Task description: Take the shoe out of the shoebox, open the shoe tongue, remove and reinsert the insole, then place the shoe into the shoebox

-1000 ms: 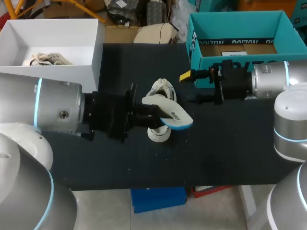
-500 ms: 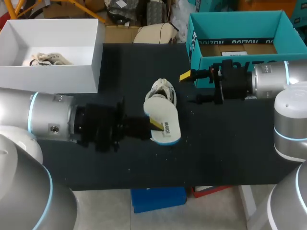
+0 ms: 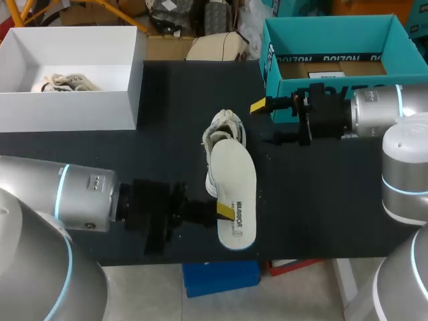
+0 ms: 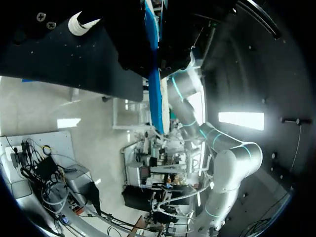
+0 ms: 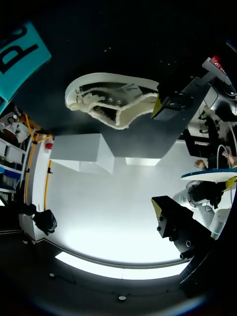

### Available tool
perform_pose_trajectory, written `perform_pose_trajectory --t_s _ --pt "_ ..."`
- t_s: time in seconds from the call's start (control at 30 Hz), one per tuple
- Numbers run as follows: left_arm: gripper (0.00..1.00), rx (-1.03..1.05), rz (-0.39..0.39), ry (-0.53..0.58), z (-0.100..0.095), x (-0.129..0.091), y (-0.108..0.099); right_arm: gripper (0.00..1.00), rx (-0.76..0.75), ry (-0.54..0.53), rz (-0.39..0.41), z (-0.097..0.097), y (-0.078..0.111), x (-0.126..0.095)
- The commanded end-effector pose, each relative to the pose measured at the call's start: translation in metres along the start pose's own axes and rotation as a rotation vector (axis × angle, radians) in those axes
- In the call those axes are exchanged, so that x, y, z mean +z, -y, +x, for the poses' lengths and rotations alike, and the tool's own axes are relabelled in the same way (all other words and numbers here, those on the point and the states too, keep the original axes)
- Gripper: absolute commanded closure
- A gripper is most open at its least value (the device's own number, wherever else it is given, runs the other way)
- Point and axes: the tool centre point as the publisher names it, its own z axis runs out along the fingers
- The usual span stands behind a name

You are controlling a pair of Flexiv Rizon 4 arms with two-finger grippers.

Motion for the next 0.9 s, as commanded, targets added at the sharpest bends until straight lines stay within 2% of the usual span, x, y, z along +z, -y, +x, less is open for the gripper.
perform_pose_trajectory --t_s 0.03,0.23,0.43,0.73,0.9 --pt "1.00 0.057 0.002 0.069 0.024 0.000 -0.005 0.00 0.000 -0.001 -0.003 -0.001 0.001 0.001" --pt "1.00 0.084 -0.006 0.091 0.050 -0.010 -0.033 0.00 0.000 -0.001 -0.003 -0.001 0.001 0.001" --pt "1.00 0.135 0.012 0.051 0.062 -0.016 -0.066 0.00 0.000 -0.001 -0.003 -0.001 0.001 0.001" --pt "1.00 0.173 0.026 0.041 0.069 -0.024 -0.110 0.00 0.000 -0.001 -0.003 -0.001 0.001 0.001" --pt "1.00 0.193 0.036 0.049 0.064 -0.025 -0.127 0.00 0.000 -0.001 -0.003 -0.001 0.001 0.001"
